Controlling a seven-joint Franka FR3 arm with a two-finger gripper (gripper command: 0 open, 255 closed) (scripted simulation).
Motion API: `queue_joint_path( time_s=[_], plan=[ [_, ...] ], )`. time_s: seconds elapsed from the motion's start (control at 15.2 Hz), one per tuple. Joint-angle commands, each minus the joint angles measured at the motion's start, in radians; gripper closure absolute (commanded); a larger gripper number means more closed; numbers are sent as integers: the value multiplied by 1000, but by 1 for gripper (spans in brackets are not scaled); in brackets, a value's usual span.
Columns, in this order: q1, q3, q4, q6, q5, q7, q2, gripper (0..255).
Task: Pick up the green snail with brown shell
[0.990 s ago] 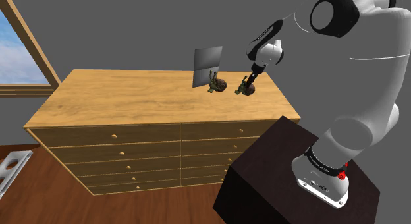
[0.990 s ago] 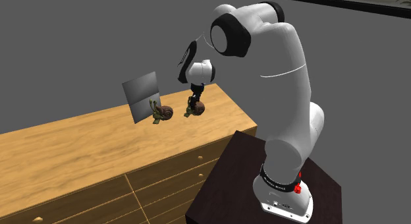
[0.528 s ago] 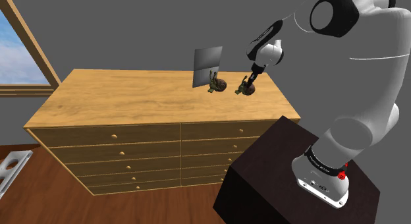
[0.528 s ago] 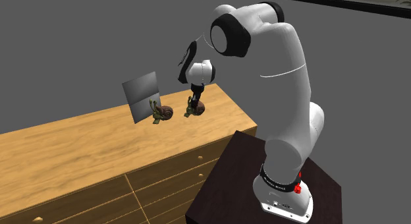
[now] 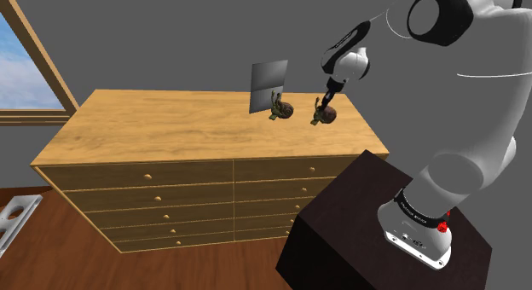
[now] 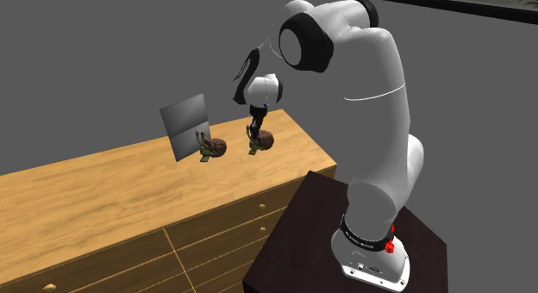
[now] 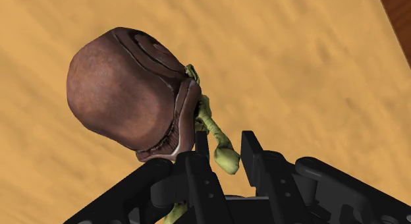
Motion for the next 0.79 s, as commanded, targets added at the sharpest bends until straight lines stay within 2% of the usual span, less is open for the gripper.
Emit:
queue_joint_path(
  time_s=[0.0, 0.73],
  plan=[
    [9, -10, -2, -17, -16, 15, -22, 255],
    [36, -49, 3, -106, -88, 73, -115, 255]
  ],
)
